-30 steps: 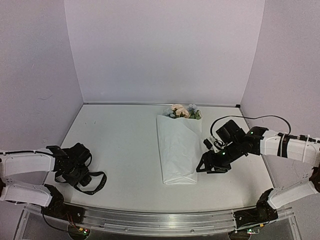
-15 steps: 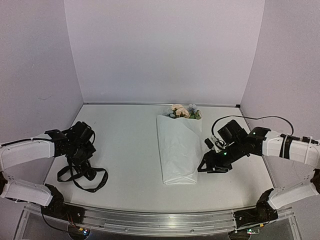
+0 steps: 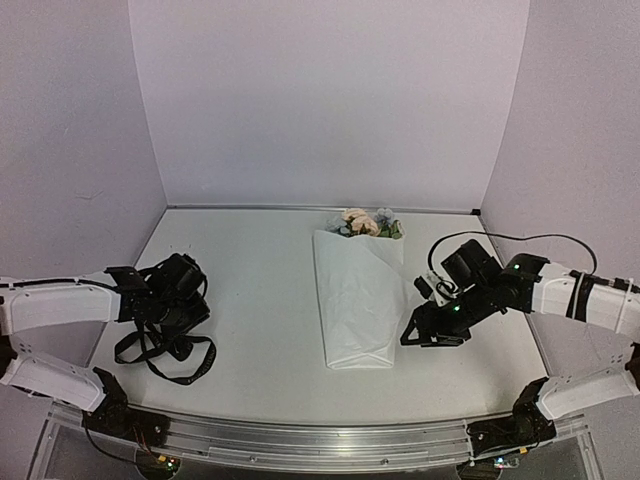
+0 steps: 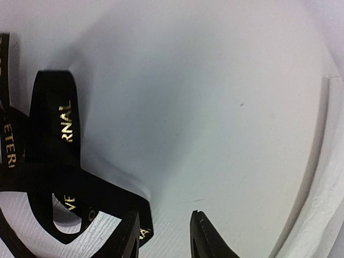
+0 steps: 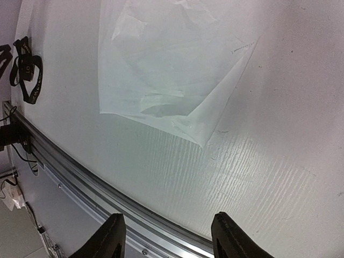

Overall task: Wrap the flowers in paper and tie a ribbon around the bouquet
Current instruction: Pick up the ribbon from the corner of the board.

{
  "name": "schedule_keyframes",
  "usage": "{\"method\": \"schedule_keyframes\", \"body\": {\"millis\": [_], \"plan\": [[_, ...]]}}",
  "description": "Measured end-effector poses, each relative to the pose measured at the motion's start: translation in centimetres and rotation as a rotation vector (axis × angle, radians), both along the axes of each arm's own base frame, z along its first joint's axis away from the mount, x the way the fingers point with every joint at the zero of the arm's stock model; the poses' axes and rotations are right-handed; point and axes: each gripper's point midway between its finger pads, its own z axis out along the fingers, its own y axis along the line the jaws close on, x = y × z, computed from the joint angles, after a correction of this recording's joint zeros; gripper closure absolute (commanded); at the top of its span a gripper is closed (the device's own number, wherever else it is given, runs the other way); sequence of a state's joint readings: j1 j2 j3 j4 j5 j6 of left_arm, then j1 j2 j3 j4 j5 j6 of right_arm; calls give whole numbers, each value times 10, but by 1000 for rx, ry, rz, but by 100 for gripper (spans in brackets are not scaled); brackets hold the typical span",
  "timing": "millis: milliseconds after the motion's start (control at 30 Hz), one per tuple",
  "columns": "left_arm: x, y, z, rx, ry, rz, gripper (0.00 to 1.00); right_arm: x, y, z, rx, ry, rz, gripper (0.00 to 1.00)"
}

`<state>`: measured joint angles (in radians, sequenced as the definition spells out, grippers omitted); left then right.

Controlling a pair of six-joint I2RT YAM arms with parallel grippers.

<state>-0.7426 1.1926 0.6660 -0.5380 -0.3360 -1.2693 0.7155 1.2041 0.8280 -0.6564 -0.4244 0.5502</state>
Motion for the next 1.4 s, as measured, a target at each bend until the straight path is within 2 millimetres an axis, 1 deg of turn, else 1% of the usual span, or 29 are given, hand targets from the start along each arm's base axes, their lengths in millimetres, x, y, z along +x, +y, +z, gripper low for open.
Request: {"method": "schedule_keyframes", "body": {"millis": [67, 133, 400, 533, 733, 933, 967, 1033, 1133, 1200, 1233, 1300, 1400], "plan": [[-5, 1, -16, -1, 42, 21, 63, -1, -1, 0, -2, 1, 1, 43], [-6, -1, -24, -6, 63, 40, 61, -2, -2, 0, -5, 3, 2, 43], [-6, -3, -30, -76, 82, 150, 58, -6, -7, -1, -14, -2, 4, 43], [-12, -2, -37, -96, 102, 189, 58, -7, -8, -3, -21, 1, 3, 43], [-30, 4, -55, -102, 159, 230, 57, -7, -10, -4, -23, -2, 1, 43], [-30, 4, -60, -109, 164, 248, 56, -8, -11, -5, -25, 0, 0, 44], [-29, 4, -61, -102, 162, 250, 58, -8, -11, -5, -26, 1, 0, 44], [-27, 5, -65, -80, 159, 245, 66, -9, -11, -6, -26, 1, 1, 44], [-23, 6, -70, -51, 152, 241, 86, -11, -13, -7, -27, 0, 0, 46], [-17, 4, -71, -47, 140, 237, 97, -11, -14, -7, -26, -2, -1, 47], [-16, 4, -71, -45, 135, 235, 99, -12, -14, -7, -25, -3, -1, 47], [-14, 5, -73, -25, 129, 220, 100, -13, -15, -7, -23, -4, -2, 48], [-5, 5, -64, 11, 88, 183, 100, -14, -17, -6, -22, -9, -3, 49]]}}
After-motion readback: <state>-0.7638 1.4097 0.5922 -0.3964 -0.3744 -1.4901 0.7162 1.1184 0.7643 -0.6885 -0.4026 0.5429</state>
